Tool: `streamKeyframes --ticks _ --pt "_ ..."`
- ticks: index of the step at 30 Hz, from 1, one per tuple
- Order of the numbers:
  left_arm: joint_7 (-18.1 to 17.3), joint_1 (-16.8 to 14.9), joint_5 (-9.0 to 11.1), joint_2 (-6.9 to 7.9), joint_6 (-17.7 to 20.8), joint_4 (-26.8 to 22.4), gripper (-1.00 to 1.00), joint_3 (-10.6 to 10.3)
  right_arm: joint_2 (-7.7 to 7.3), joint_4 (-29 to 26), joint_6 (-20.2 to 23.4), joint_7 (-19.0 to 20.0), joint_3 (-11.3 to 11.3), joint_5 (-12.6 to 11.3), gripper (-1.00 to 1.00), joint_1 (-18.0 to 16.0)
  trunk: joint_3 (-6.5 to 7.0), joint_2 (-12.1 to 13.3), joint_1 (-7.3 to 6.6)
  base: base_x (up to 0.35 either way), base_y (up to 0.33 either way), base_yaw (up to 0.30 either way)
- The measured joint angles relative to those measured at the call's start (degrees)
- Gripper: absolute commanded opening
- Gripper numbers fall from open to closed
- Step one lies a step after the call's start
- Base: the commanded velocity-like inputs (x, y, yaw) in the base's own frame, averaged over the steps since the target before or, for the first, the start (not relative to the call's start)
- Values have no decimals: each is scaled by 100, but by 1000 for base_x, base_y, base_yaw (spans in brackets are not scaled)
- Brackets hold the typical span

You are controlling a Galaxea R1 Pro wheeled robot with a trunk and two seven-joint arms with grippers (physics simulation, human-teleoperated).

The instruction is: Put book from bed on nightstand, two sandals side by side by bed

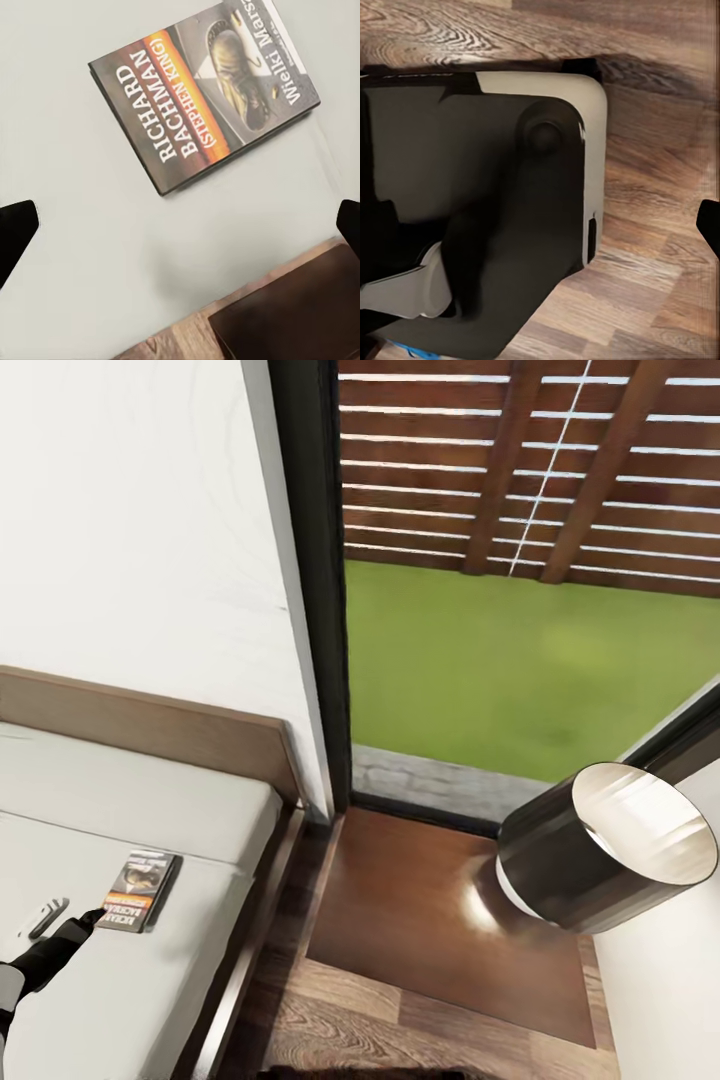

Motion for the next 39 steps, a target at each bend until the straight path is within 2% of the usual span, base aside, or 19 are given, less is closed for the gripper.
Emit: streamKeyframes --ticks 3,5,9,12,16,20,39 --pt "0 2 0 -1 0 -2 100 -5 -40 -56 -3 -2 -4 -1 100 0 -27 0 0 0 0 69" --pt "0 3 0 -2 0 0 100 -4 -132 -242 -3 -4 -8 -9 100 1 -45 0 0 0 0 69" --pt "0 3 0 -3 0 3 100 -6 -170 -306 -4 -6 -35 -95 100 2 -81 0 0 0 0 69" --pt "0 3 -2 -14 0 4 100 -7 -201 -329 -12 -8 -79 -332 100 2 -108 0 0 0 0 69" --pt "0 1 -4 -55 0 5 100 -8 -214 -330 -23 -11 -116 -778 100 3 -144 0 0 0 0 51" --pt "0 -1 -8 -84 -6 5 100 -8 -215 -330 -24 -11 -106 -963 100 2 -179 0 0 0 0 10" --pt "0 -2 -8 -126 -9 5 100 -9 -216 -330 -24 1 -95 -999 100 3 -290 -1 0 0 0 0"
